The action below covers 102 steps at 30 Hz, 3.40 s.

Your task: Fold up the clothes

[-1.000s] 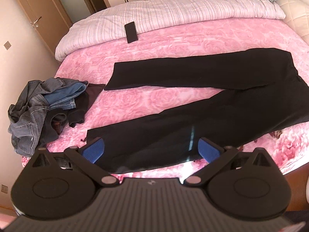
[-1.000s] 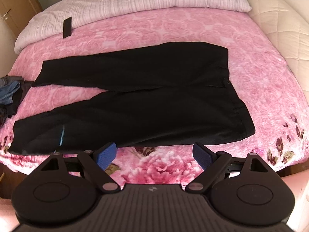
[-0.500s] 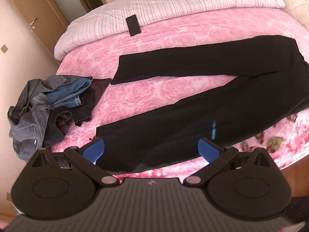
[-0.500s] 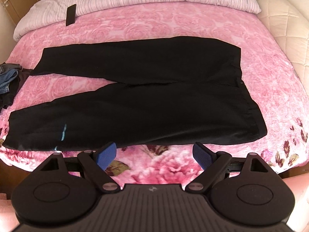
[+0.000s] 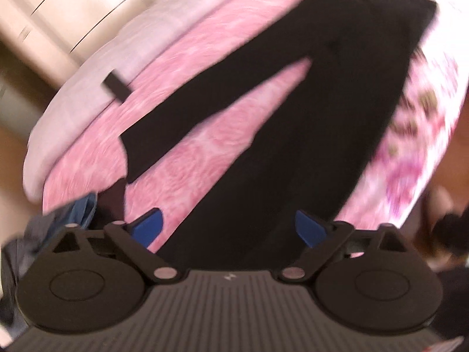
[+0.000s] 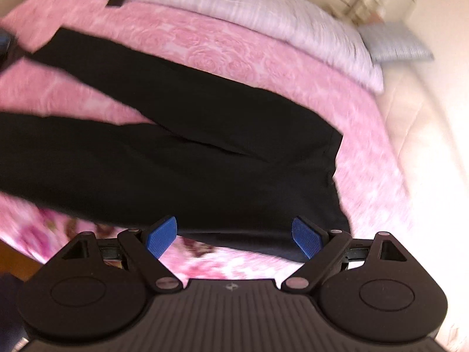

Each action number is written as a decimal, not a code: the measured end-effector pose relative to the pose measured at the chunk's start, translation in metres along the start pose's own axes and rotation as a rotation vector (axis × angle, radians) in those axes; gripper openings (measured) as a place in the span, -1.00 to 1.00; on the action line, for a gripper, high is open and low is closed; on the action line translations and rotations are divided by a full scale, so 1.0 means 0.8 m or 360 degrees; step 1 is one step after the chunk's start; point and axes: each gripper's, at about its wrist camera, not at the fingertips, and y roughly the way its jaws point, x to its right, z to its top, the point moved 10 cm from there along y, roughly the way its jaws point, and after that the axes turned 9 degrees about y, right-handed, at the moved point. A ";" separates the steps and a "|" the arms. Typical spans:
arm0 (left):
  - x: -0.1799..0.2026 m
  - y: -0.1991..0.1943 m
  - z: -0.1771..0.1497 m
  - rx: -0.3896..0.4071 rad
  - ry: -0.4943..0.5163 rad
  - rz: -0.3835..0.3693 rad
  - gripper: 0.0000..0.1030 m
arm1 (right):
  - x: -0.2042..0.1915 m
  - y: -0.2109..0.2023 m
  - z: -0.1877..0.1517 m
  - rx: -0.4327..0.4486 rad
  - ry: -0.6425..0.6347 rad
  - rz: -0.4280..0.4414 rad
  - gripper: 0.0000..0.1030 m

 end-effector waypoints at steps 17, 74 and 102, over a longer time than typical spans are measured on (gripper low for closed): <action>0.112 0.118 -0.110 -0.0222 0.0580 0.0119 -0.07 | 0.056 0.134 -0.089 0.0026 -0.0492 -0.0028 0.46; -0.298 0.223 0.109 -0.0503 0.0361 0.0243 -0.96 | 0.288 0.239 0.121 0.0010 -0.1550 -0.0334 -0.91; -0.354 0.514 0.096 -0.0898 0.0139 0.0094 -0.30 | 0.290 0.501 0.281 -0.0279 -0.1236 -0.0110 -0.53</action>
